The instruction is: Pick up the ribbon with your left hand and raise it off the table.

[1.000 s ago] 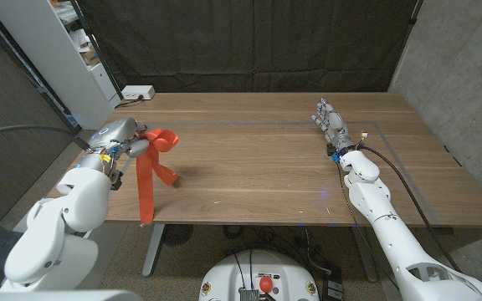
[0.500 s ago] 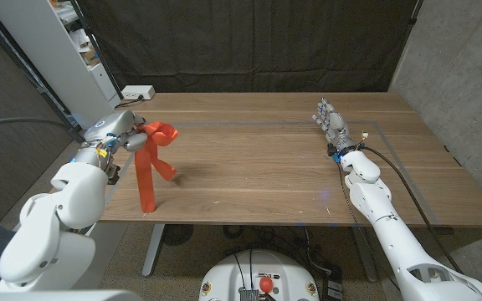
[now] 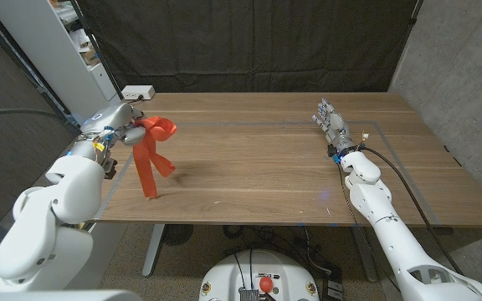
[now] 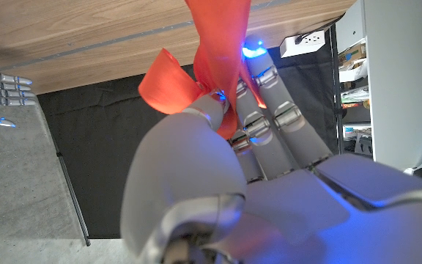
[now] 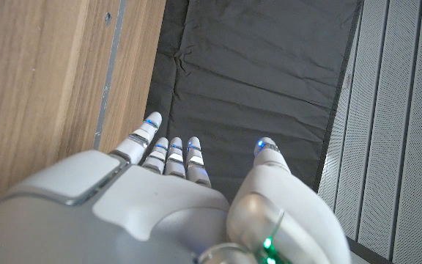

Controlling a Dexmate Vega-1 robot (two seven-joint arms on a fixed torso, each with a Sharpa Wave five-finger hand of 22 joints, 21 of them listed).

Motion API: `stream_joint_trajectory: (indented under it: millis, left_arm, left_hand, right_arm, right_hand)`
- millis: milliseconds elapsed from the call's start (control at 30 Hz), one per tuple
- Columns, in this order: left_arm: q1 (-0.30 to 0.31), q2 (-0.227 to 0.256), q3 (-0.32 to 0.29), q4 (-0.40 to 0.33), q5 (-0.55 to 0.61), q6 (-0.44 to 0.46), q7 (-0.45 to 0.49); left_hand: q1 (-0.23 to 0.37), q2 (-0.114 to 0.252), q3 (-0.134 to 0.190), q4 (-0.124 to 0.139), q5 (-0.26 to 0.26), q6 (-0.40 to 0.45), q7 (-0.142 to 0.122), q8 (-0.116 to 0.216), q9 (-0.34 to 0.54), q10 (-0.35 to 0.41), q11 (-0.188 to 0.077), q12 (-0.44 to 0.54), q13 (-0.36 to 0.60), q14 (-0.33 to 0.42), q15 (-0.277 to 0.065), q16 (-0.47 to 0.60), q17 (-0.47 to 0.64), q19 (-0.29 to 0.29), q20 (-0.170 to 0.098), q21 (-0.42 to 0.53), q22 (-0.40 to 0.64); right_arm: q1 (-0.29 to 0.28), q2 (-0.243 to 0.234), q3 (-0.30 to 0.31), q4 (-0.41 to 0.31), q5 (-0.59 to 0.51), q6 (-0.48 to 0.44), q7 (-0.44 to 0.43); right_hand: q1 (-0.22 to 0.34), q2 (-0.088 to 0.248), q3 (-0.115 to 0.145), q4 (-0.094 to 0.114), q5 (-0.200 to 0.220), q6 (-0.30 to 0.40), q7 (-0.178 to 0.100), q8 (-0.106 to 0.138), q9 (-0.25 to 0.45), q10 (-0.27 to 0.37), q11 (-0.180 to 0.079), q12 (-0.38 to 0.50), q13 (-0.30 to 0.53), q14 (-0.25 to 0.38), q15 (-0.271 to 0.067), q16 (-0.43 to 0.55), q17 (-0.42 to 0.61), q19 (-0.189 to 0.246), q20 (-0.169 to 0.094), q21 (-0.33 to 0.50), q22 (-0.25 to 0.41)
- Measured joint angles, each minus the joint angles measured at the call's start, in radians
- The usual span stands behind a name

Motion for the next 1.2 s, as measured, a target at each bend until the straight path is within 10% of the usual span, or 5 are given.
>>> stream_joint_trajectory:
  millis: [1200]
  left_arm:
    - [-0.026, -0.074, -0.032, -0.034, 0.026, -0.058, -0.005]
  left_hand:
    - [-0.014, -0.002, 0.006, -0.003, 0.0, -0.004, -0.004, 0.008, -0.001, 0.001, -0.002, -0.018, 0.042, -0.006, 0.001, -0.008, 0.028, -0.02, 0.002, 0.026, 0.0]
  right_arm:
    - [-0.007, 0.01, 0.002, 0.003, 0.01, 0.013, -0.003]
  right_hand:
    - [0.0, 0.0, -0.004, -0.004, 0.0, 0.005, 0.005, 0.0, 0.0, 0.004, 0.004, 0.0, 0.0, 0.0, 0.0, 0.0, 0.0, 0.0, 0.0, 0.0, 0.0]
